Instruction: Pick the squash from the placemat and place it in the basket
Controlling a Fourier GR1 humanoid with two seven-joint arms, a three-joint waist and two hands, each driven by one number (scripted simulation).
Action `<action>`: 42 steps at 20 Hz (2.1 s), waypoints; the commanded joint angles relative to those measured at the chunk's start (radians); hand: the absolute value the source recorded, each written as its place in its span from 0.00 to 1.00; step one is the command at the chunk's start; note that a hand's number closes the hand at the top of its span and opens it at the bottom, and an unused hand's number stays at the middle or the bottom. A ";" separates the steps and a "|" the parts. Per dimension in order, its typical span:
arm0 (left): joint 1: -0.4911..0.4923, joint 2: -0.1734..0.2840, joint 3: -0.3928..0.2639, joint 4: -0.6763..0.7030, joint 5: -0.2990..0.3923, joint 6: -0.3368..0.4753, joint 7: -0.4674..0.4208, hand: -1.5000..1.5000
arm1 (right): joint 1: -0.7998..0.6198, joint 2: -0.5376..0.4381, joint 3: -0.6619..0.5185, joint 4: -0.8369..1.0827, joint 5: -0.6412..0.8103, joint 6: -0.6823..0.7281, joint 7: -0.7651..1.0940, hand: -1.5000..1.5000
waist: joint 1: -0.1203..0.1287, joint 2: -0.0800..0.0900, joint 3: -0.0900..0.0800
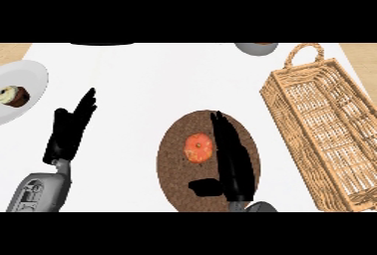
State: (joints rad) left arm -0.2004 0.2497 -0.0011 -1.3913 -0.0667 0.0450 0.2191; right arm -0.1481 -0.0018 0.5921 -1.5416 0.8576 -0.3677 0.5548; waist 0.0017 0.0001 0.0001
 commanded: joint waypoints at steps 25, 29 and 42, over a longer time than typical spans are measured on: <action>-0.072 -0.051 0.102 0.122 -0.054 -0.057 -0.055 0.50 | -0.196 0.002 0.070 0.360 -0.181 -0.163 -0.074 1.00 | -0.001 0.001 0.000; 0.020 -0.045 0.074 -0.050 -0.041 -0.087 0.025 0.50 | -0.199 0.002 0.051 0.397 -0.036 -0.145 -0.066 1.00 | 0.003 -0.001 0.000; -0.059 -0.039 0.081 -0.027 -0.055 -0.074 0.082 0.50 | -0.326 -0.026 0.265 0.355 0.124 0.417 0.206 1.00 | -0.003 -0.006 -0.001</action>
State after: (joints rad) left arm -0.2319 0.2068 0.0782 -1.3923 -0.1235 -0.0304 0.2505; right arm -0.4649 -0.0477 0.7831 -1.1799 0.9319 -0.1060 0.6725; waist 0.0014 -0.0212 -0.0038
